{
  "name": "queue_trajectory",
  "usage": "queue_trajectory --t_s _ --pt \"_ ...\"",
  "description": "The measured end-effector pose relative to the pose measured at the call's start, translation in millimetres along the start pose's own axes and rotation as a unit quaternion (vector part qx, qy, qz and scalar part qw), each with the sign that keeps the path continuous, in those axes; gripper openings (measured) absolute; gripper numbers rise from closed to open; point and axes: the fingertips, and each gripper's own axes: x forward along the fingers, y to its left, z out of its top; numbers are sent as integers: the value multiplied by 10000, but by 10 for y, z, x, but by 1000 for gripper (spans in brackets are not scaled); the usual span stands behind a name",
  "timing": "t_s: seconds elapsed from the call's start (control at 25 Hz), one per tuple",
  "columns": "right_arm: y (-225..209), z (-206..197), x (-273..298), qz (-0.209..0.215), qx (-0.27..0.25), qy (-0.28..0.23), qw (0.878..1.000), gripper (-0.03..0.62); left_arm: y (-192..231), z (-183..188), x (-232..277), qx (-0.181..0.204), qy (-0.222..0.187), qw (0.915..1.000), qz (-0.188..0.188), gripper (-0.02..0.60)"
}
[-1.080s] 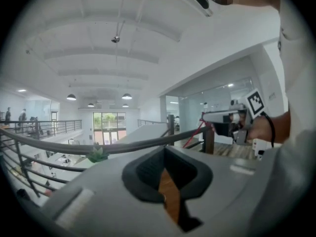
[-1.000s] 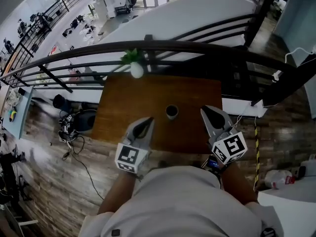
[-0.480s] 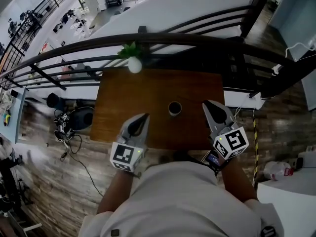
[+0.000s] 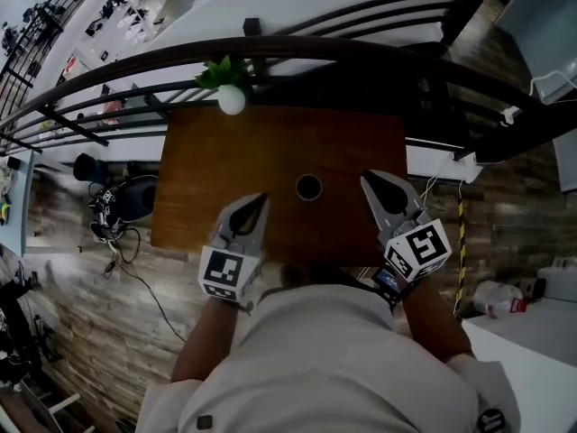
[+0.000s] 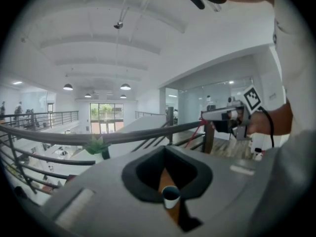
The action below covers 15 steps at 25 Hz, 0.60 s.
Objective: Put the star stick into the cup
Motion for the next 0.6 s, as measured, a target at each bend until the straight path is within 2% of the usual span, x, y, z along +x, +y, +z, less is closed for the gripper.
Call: queue_trajectory --t_s 0.6 --pt "-450 -744 558 378 435 582 9966 23 96 -542 898 -418 487 9979 -120 2"
